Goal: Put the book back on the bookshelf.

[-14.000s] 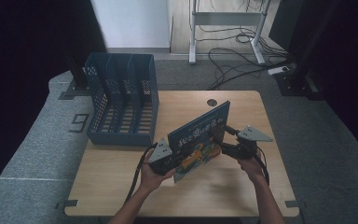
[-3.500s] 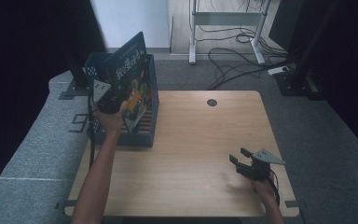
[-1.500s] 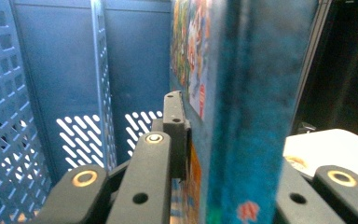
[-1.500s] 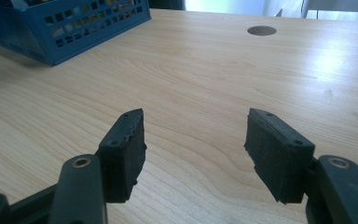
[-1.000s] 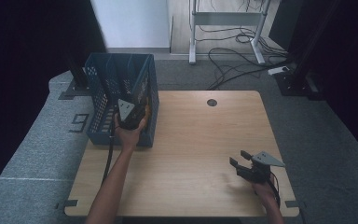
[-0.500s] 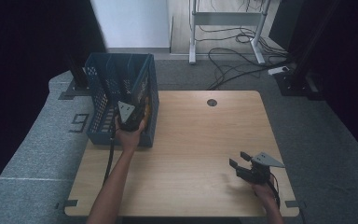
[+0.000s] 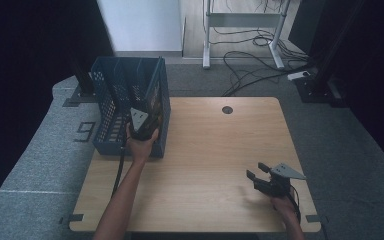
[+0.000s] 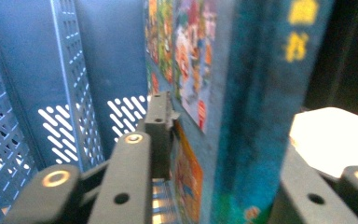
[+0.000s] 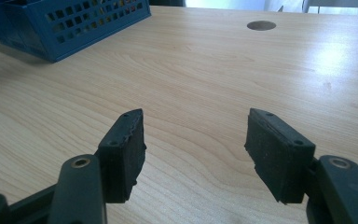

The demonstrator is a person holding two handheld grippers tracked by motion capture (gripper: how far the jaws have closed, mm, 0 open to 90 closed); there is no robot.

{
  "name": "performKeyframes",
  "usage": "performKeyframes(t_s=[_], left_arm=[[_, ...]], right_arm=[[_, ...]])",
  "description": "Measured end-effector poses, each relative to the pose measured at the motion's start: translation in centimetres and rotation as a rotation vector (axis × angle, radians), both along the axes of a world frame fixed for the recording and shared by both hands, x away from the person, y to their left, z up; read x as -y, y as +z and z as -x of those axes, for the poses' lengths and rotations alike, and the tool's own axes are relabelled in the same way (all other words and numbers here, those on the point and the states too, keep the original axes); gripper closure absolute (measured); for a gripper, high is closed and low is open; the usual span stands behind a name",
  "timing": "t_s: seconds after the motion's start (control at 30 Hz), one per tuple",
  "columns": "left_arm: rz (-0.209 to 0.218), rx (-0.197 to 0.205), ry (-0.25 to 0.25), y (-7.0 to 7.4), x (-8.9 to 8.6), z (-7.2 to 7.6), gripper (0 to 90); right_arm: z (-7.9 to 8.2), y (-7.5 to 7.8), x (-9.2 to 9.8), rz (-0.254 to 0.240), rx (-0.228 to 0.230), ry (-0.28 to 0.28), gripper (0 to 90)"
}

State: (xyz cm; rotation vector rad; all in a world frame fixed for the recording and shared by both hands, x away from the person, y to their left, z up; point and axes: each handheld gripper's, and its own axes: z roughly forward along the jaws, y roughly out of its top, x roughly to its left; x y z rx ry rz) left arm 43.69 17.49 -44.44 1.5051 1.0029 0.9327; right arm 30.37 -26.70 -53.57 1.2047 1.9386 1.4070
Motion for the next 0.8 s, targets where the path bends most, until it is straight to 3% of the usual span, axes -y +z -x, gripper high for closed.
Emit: performKeyframes(t_s=[0.17, 0.43, 0.8], left_arm=[[0.013, -0.027, -0.038, -0.08, -0.15, -0.04, 55.4], [0.02, -0.037, -0.047, 0.04, -0.35, 0.06, 44.5], [0.025, -0.041, -0.061, 0.55, -0.87, 0.53, 38.4]], right_arm=[[-0.01, 0.0, -0.02, 0.0, -0.001, 0.001, 36.1], [-0.04, -0.02, 0.06, -0.001, -0.001, -0.002, 36.0], [-0.07, -0.03, 0.09, 0.002, -0.005, 0.0, 35.8]])
